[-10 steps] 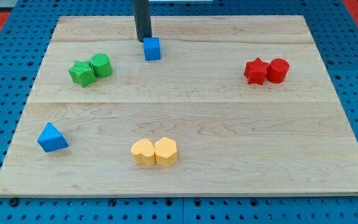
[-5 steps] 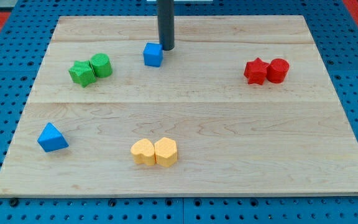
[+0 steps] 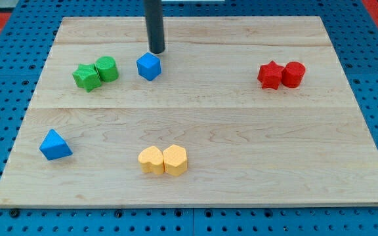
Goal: Move the blue cube close to the blue triangle
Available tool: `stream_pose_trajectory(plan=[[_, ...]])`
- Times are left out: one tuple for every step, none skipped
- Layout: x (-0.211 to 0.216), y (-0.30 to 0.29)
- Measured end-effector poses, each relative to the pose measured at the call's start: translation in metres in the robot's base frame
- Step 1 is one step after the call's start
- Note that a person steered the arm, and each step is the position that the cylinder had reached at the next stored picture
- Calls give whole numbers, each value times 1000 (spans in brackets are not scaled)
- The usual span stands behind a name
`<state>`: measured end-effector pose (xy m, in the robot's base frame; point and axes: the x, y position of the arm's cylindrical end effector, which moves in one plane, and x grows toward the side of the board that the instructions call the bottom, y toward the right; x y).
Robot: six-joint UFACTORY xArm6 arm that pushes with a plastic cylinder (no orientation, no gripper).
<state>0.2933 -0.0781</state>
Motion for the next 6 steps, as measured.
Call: stream_pose_trajectory(plan=[[0, -14], [0, -28], [2, -32], [3, -32], [3, -32], [3, -33]])
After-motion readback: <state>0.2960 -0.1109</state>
